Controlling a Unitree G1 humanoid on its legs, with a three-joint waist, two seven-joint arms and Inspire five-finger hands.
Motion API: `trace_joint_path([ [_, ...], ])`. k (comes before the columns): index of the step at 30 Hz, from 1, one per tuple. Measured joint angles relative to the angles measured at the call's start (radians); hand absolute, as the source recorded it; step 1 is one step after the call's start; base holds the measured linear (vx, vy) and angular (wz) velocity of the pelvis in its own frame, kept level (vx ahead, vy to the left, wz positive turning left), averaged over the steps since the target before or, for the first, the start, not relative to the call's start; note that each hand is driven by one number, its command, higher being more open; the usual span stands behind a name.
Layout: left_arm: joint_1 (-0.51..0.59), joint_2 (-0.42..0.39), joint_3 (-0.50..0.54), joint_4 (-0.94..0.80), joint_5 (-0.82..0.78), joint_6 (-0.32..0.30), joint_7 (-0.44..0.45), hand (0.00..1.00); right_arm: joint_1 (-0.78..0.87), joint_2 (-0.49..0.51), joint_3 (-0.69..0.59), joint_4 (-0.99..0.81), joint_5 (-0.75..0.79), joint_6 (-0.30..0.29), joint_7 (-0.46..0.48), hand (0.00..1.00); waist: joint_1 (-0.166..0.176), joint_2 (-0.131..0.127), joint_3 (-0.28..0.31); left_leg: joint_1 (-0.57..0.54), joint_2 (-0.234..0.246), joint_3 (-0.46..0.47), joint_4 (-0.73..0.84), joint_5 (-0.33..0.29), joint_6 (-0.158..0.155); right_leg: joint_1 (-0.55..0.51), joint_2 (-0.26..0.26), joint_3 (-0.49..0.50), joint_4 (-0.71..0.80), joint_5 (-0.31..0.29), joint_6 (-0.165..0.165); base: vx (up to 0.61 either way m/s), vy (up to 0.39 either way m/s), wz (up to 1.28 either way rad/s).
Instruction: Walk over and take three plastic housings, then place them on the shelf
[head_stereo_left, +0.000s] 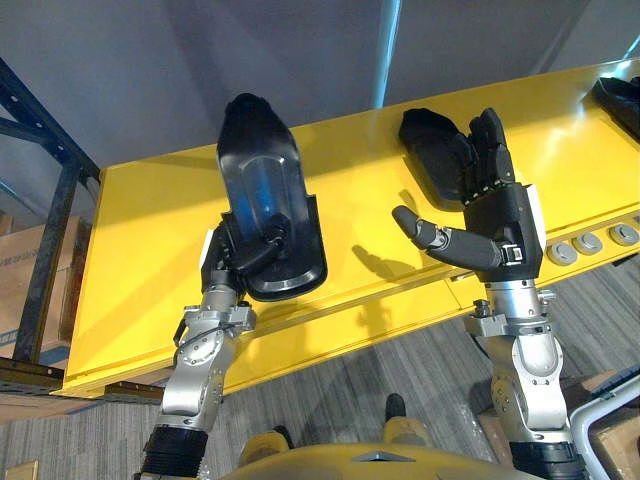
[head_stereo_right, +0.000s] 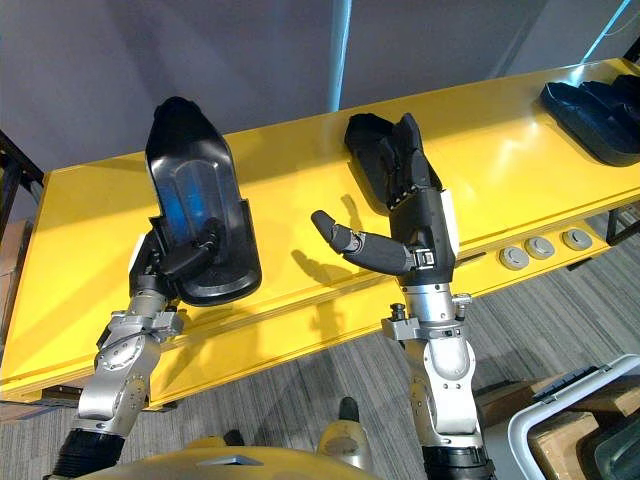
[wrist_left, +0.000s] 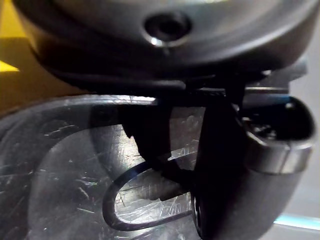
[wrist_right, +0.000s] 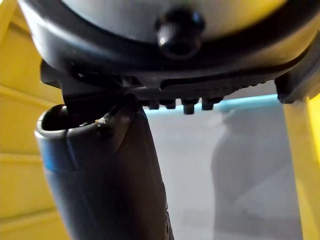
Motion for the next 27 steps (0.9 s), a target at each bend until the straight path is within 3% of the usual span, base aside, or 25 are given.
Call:
trace_joint_path([
  [7, -0.218, -0.022, -0.013, 0.152, -0.012, 0.0, 0.137, 0.0, -0.077, 0.0, 0.087, 0.069, 0.004, 0.0, 0.002, 1.0, -0.004, -0.02, 0.016, -0.035, 0.0, -0.005, 0.005, 0.015, 0.002, -0.029, 0.0, 0.002, 0.0, 0.017, -0.006, -0.06, 0.001, 0.02],
  [18, -0.494, -0.018, -0.052, 0.319, -0.094, 0.001, 0.146, 0.0, -0.273, -0.001, 0.147, 0.113, -0.012, 0.002, -0.013, 1.0, -0.021, -0.024, 0.095, -0.105, 0.005, -0.01, 0.057, 0.019, 0.009, -0.078, 0.0, 0.007, 0.0, 0.043, -0.009, -0.06, 0.003, 0.01],
  [19, -0.503, -0.017, -0.052, 0.321, -0.094, 0.001, 0.152, 1.0, -0.276, -0.001, 0.148, 0.114, -0.012, 0.002, -0.012, 1.0, -0.024, -0.023, 0.099, -0.105, 0.006, -0.01, 0.058, 0.019, 0.009, -0.078, 0.001, 0.008, 0.0, 0.044, -0.009, -0.03, 0.007, -0.05],
  [27, -0.587, -0.017, -0.046, 0.361, -0.094, 0.004, 0.222, 1.0, -0.299, -0.006, 0.153, 0.137, -0.011, 0.009, -0.011, 1.0, -0.039, -0.007, 0.143, -0.104, 0.022, 0.018, 0.087, -0.002, 0.007, -0.086, 0.012, 0.038, 0.002, 0.048, -0.009, -0.02, 0.001, -0.12],
])
